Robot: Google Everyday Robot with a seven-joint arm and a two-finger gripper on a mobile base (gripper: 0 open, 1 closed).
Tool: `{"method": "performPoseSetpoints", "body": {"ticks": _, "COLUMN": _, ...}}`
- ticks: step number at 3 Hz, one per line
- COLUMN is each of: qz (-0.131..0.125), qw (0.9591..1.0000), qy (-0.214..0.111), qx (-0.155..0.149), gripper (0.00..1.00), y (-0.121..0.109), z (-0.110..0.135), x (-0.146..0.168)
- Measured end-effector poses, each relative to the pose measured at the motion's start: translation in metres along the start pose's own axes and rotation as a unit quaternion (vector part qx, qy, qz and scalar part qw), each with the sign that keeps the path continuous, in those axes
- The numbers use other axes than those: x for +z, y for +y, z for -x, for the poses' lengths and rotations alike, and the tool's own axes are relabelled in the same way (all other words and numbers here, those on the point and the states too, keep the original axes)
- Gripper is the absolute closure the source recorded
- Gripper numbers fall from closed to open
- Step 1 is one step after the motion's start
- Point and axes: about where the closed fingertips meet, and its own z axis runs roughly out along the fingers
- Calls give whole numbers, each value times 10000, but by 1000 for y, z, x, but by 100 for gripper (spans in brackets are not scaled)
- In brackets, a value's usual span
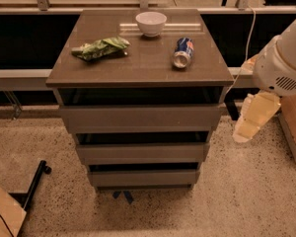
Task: Open top drawer
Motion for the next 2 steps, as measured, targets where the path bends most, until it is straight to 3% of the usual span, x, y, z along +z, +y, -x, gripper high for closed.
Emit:
{"method": "performPoseSetpoints", "body": {"ticks": 1, "qz": 492, "qw": 9974, "qy": -518, "qx": 100, "gripper": 0, "y": 5, "z": 8, "x": 49}}
{"method": "performPoseSetpoints", "body": {"ticks": 2, "qz": 757, "qw": 9933, "qy": -860, "qx": 177, "gripper": 0, "y": 7, "z": 15, "x": 75}}
